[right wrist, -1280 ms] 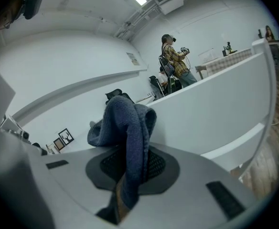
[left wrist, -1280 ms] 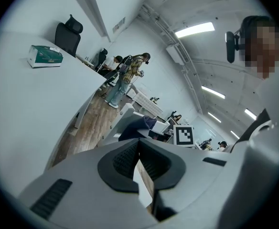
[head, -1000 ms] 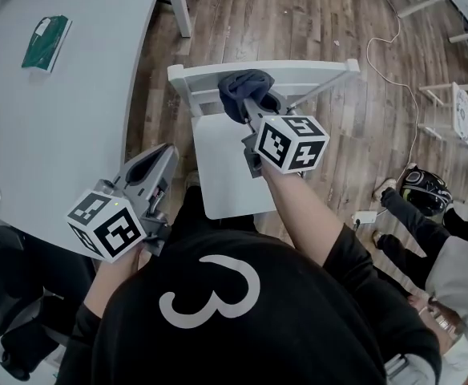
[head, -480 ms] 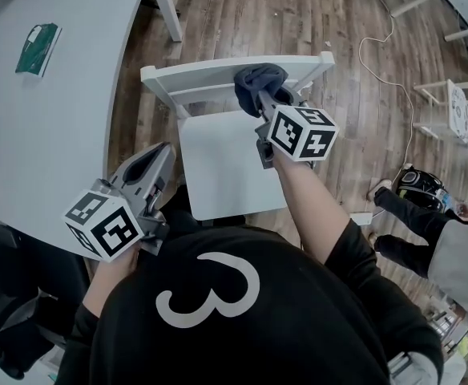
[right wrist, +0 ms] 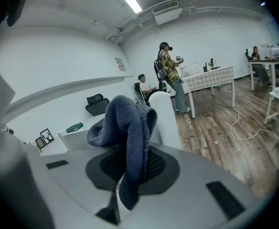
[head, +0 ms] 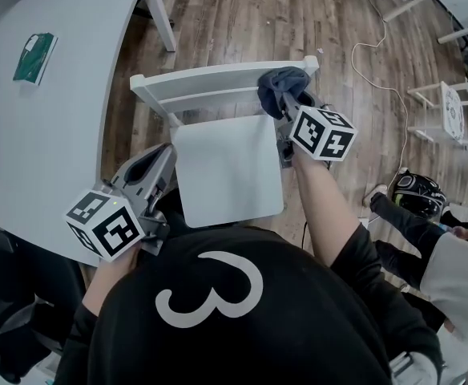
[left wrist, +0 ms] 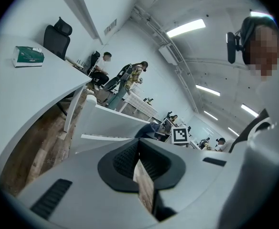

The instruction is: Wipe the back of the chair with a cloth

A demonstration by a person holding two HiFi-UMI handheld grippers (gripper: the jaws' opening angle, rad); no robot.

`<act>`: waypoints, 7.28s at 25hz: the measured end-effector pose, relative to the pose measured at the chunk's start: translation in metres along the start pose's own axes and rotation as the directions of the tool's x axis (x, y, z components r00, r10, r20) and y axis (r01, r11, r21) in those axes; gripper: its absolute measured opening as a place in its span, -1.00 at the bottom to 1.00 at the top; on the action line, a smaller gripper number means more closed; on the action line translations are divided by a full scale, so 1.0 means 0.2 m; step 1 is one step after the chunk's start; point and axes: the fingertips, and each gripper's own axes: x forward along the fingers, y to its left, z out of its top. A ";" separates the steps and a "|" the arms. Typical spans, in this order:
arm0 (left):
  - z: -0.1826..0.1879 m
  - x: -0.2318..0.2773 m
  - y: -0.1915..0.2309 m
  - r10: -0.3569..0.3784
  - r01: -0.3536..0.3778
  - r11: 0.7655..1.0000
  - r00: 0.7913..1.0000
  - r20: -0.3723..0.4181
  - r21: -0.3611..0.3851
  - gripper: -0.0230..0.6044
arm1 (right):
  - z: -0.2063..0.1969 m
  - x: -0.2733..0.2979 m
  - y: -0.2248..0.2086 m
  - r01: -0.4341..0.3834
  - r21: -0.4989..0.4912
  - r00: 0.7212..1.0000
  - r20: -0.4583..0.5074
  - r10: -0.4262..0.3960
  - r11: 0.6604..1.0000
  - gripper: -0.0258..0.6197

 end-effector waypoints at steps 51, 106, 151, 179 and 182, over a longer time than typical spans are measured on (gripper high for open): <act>-0.05 -0.50 0.45 0.184 -0.170 0.973 0.979 0.084 -0.156 -0.88 | -0.50 0.43 1.05 -0.327 -0.082 0.934 -0.176 0.310 0.941 -0.76; -0.08 -0.15 0.16 0.040 -0.041 0.998 0.999 -0.030 -0.046 -0.88 | -0.30 0.15 -0.05 0.098 -0.081 0.991 -0.088 -0.105 0.992 -0.76; -0.17 -0.51 0.50 0.216 -0.204 0.961 0.975 0.044 -0.188 -0.88 | -0.75 0.49 0.93 -0.291 -0.112 0.937 -0.235 0.259 0.950 -0.76; -0.21 -0.41 0.49 0.185 -0.183 0.967 0.983 -0.005 -0.179 -0.88 | -0.80 0.63 0.84 -0.164 -0.054 0.960 -0.239 0.146 0.985 -0.76; -0.22 -0.37 0.45 0.172 -0.171 0.971 0.985 -0.013 -0.169 -0.88 | -0.78 0.60 0.75 -0.144 -0.056 0.964 -0.235 0.127 0.988 -0.76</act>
